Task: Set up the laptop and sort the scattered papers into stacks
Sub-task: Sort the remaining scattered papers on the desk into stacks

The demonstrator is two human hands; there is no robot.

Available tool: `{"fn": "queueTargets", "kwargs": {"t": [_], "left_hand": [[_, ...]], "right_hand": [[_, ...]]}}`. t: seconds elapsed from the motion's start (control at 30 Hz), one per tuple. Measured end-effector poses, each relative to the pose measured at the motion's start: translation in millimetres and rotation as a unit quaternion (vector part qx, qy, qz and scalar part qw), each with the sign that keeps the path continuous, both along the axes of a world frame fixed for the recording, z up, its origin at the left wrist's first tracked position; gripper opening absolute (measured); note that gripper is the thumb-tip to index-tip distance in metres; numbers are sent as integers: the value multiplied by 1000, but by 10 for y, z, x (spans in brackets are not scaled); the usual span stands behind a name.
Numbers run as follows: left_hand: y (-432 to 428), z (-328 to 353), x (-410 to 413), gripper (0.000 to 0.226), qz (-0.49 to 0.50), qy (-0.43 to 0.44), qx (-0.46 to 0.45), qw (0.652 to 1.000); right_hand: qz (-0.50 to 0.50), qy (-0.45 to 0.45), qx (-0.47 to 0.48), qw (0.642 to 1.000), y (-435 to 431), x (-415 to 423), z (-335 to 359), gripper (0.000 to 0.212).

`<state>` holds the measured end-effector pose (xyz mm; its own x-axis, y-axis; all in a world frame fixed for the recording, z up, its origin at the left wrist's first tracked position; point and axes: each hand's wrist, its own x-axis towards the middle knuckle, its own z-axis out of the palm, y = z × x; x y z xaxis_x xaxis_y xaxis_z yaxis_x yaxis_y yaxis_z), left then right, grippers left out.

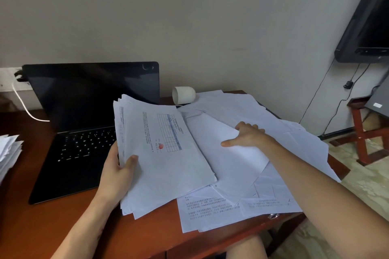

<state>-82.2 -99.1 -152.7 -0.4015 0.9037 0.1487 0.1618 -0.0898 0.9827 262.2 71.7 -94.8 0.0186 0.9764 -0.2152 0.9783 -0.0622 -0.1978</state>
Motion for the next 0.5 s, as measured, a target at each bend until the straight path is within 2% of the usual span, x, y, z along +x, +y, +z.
{"fn": "queueTargets", "kwargs": {"t": [0.17, 0.3, 0.33, 0.43, 0.5], "left_hand": [[-15, 28, 11, 46, -1, -3, 4, 1000], [-18, 46, 6, 46, -1, -5, 4, 1000], [-18, 50, 3, 45, 0, -8, 2, 1000], [-23, 63, -5, 45, 2, -9, -1, 1000], [-34, 71, -8, 44, 2, -16, -1, 1000]], "right_hand": [[-10, 116, -16, 993, 118, 48, 13, 98], [-7, 244, -21, 970, 105, 138, 74, 45], [-8, 269, -26, 963, 69, 164, 110, 39], [-16, 294, -43, 955, -5, 276, 189, 51], [-14, 279, -63, 958, -83, 362, 248, 50]]}}
